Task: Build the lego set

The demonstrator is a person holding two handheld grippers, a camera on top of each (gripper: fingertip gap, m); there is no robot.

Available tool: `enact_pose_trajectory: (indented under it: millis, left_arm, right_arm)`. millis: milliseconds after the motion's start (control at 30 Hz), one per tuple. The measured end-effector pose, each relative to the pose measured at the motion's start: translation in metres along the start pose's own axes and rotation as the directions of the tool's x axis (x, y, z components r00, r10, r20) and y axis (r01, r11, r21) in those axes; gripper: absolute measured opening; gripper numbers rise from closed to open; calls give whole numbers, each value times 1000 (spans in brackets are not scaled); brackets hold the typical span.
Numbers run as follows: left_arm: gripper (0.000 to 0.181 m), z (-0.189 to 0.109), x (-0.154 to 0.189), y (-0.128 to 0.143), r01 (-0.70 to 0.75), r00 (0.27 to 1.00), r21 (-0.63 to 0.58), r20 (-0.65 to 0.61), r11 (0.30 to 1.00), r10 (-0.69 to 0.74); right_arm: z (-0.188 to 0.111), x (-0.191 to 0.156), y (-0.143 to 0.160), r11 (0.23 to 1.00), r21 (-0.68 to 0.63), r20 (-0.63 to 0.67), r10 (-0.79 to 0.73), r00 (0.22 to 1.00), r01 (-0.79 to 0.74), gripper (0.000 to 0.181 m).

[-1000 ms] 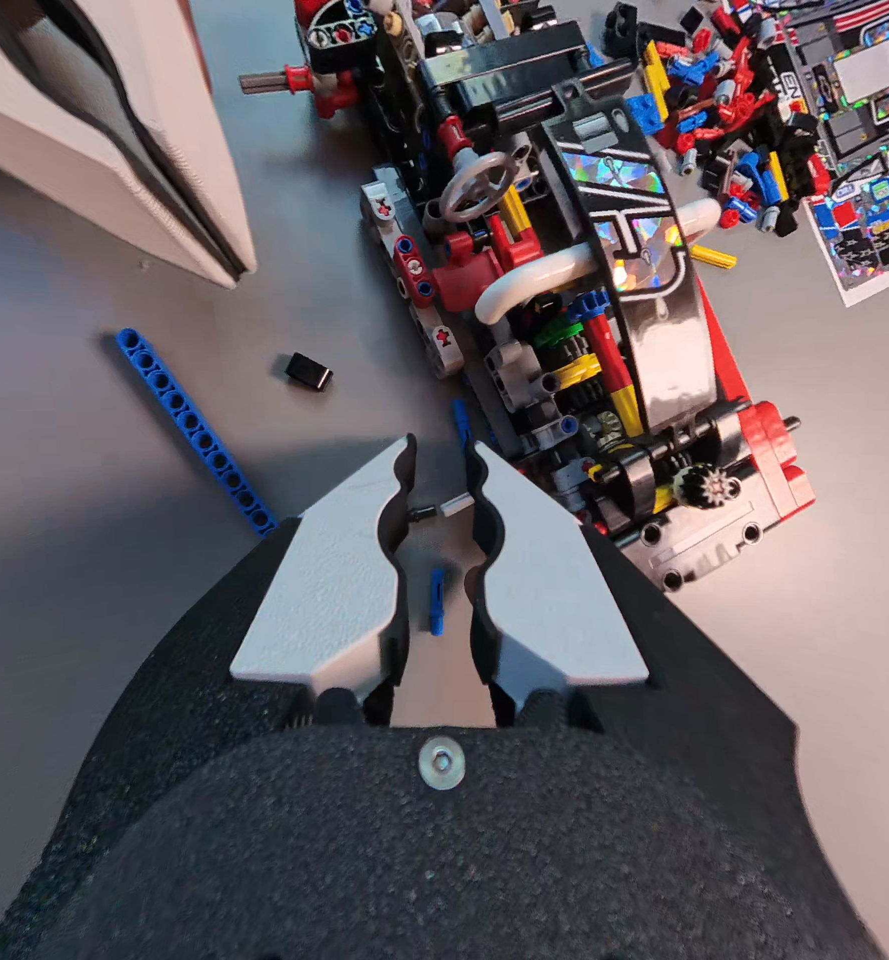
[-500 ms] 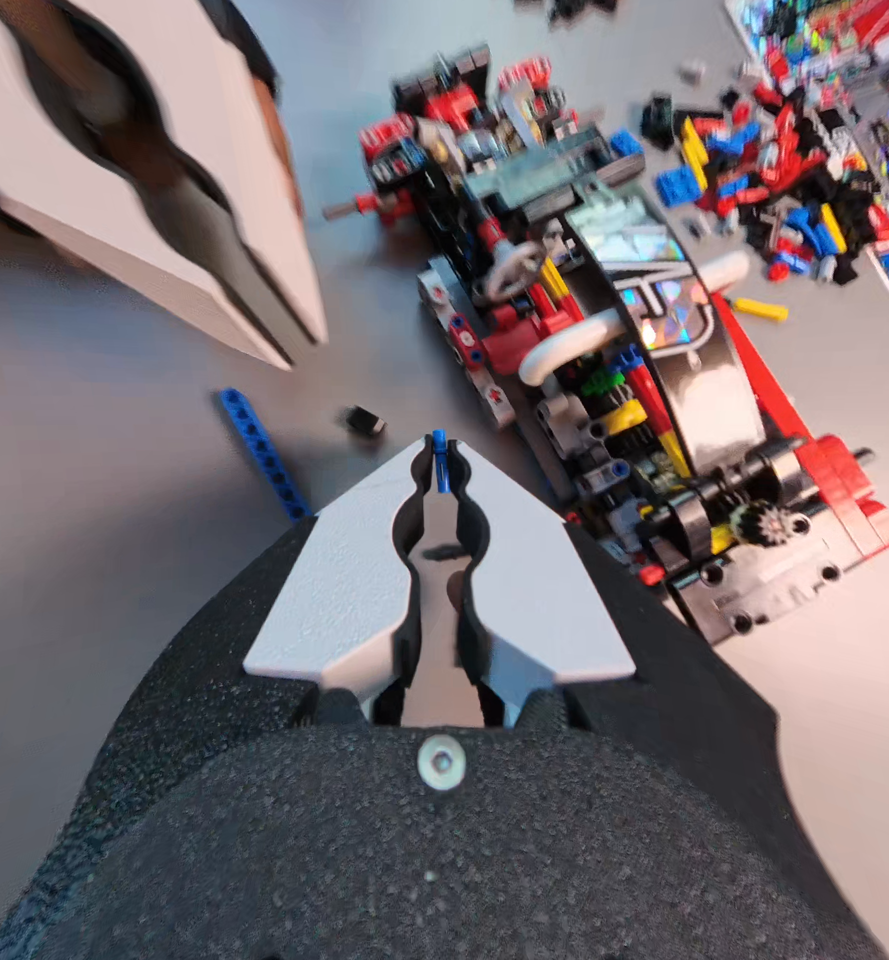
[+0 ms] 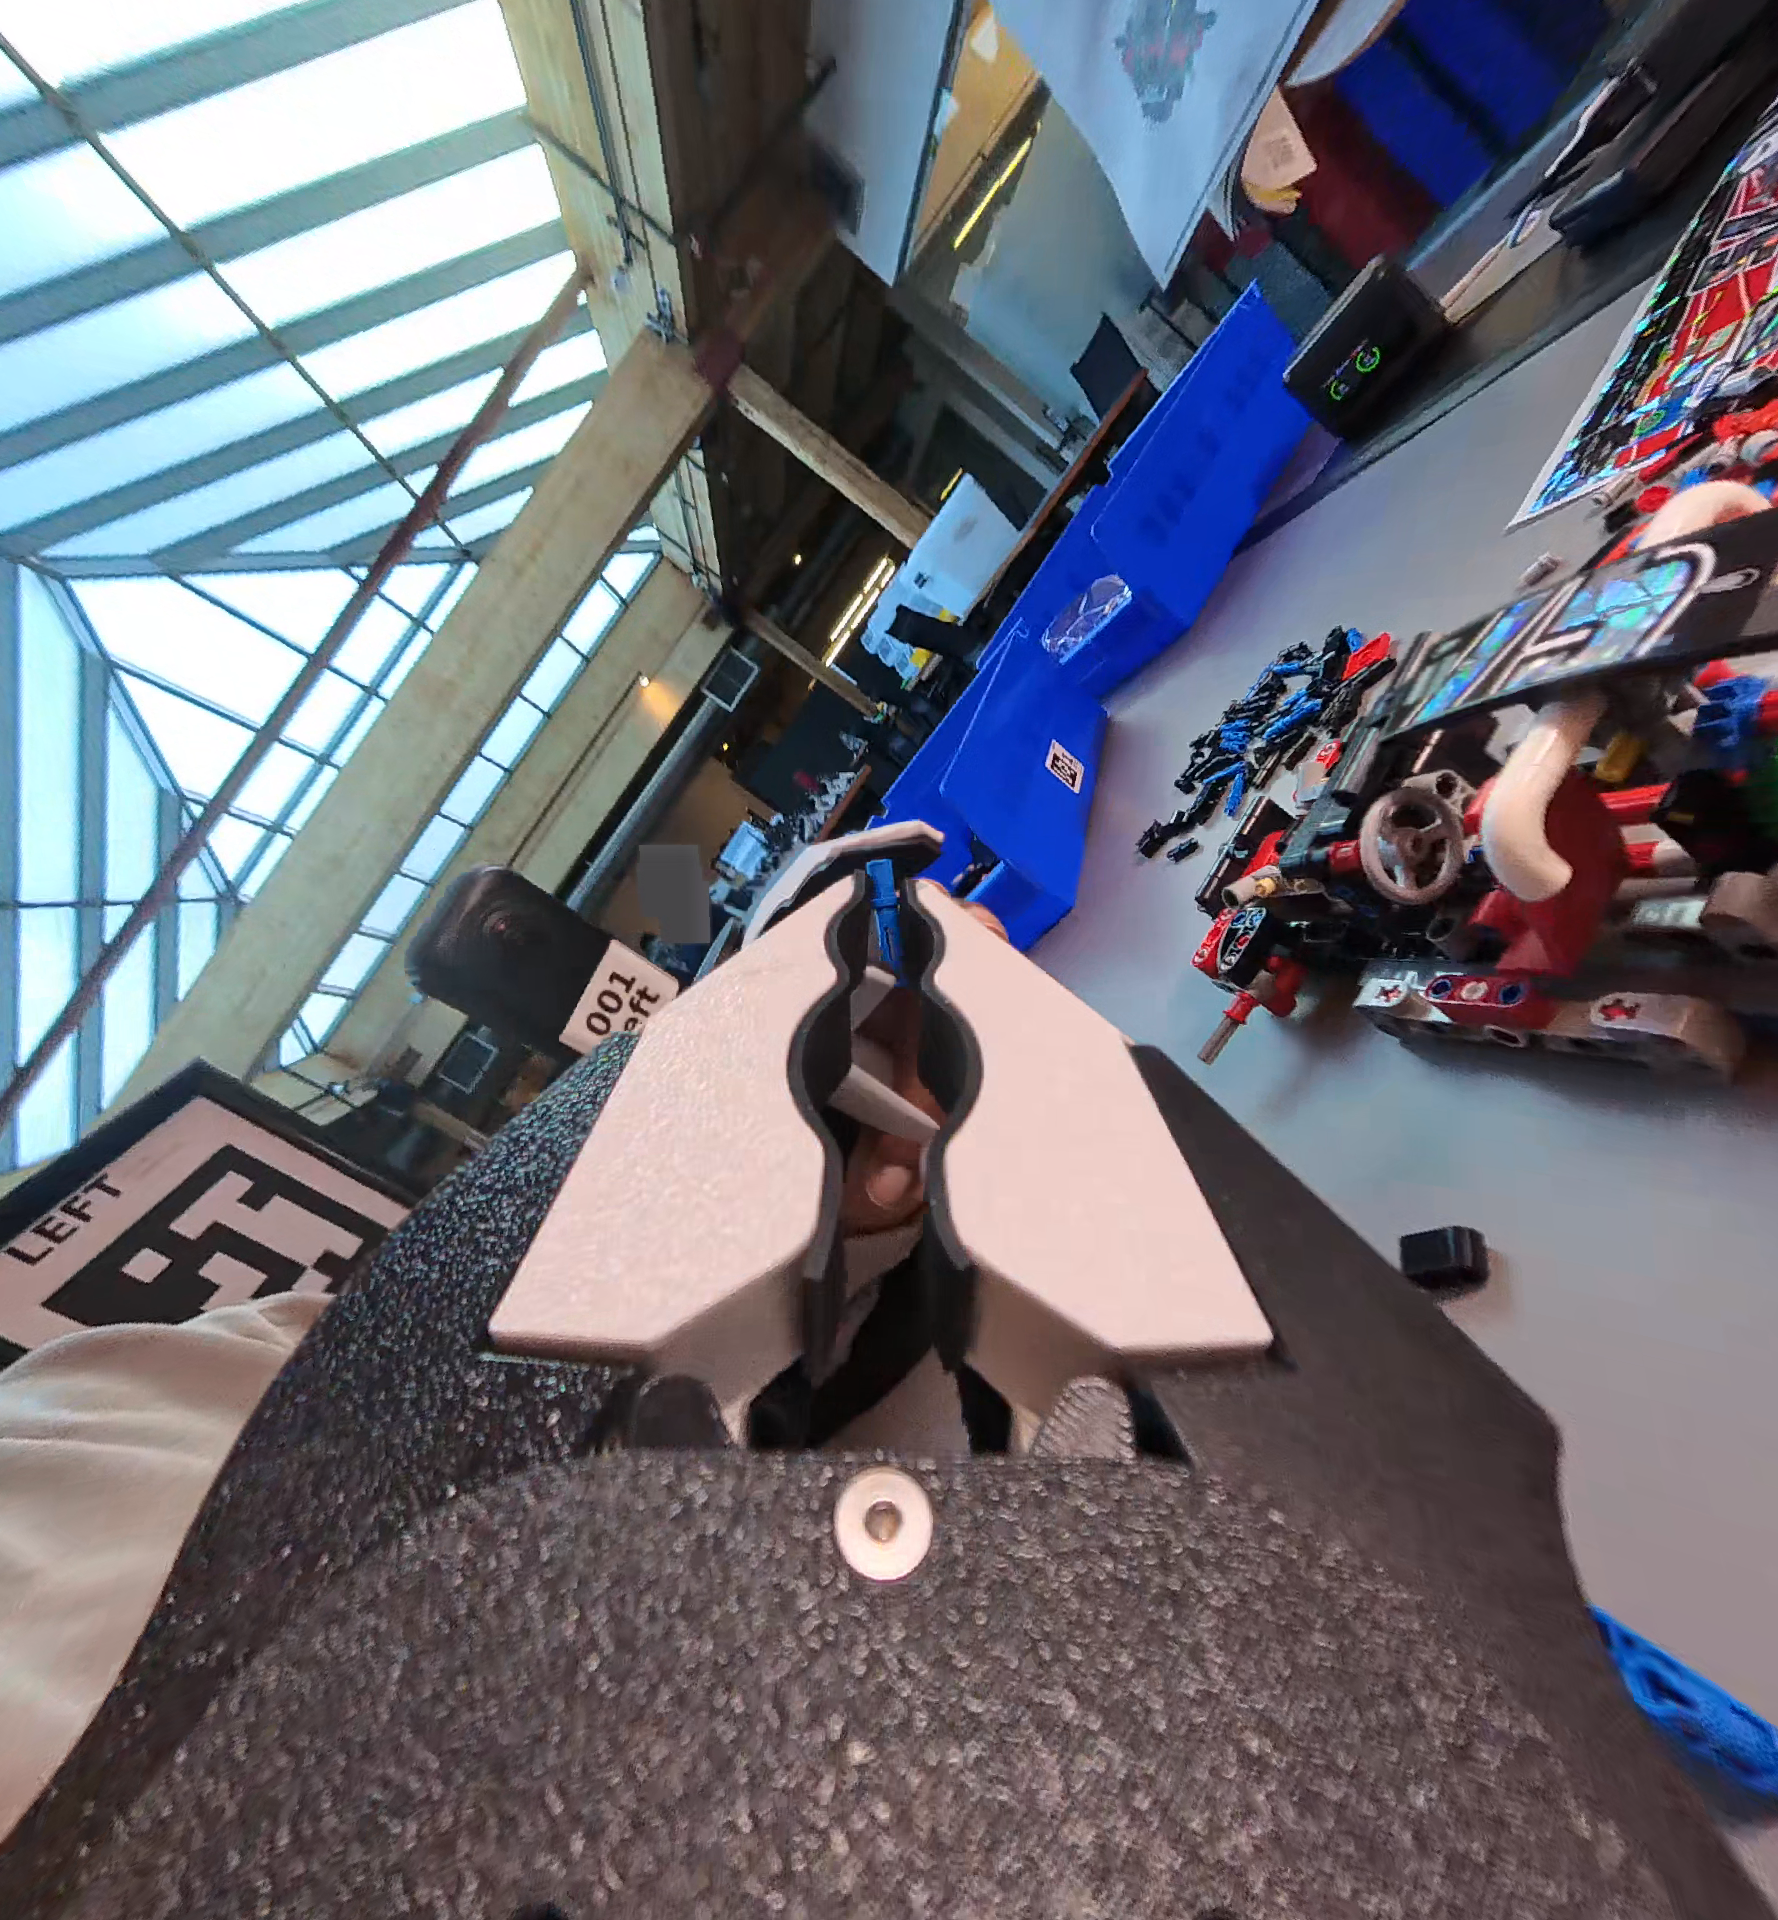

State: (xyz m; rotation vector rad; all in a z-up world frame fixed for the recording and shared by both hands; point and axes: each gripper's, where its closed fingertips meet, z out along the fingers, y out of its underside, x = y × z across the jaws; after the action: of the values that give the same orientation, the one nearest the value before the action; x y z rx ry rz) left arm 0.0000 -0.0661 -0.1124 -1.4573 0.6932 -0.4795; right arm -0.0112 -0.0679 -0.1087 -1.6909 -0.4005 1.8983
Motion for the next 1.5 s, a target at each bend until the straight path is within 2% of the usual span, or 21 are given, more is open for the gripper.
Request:
enact_pose_trajectory:
  millis: [233,433,567,633,700,800,900,1000,1267,1400,1500]
  left_arm:
    - [5,-2,-1,1,-6,1000,-13,-1,1000,6]
    - [2,-1,12,6,-34,995,-40,-100,999,30]
    - [2,-2,24,7,-72,983,-46,-175,996,63]
    - [2,-3,31,7,-102,974,-44,-209,994,90]
    - [2,-3,38,8,-124,963,-43,-246,991,110]
    - [2,-4,50,10,-146,946,-44,-300,988,126]
    - [2,-4,59,13,-157,933,-49,-335,986,132]
    - [2,-4,64,15,-161,925,-52,-356,986,132]
    - [2,-5,67,16,-155,919,-55,-374,986,124]
    - [2,-5,68,16,-161,917,-51,-378,986,130]
    - [2,-5,69,15,-176,916,-49,-374,983,145]
  right_arm:
    - [-3,4,-5,1000,21,-14,-22,1000,22,2]
    - [-15,2,3,981,-87,-18,-175,984,173,1]
    - [-25,-2,11,917,-216,23,-338,941,335,1]
    - [-31,-4,16,846,-301,63,-442,895,440,2]
    - [-37,-6,22,745,-375,120,-551,826,551,10]
    - [-45,-7,32,532,-454,225,-708,669,715,21]
    - [-51,-6,39,321,-481,326,-798,507,816,19]
    - [-53,-7,43,223,-485,386,-813,436,845,12]
    - [-54,-7,47,187,-495,420,-803,423,848,7]
    - [-55,-8,48,214,-507,421,-783,457,835,6]
    - [-56,-10,48,264,-528,411,-752,515,807,4]
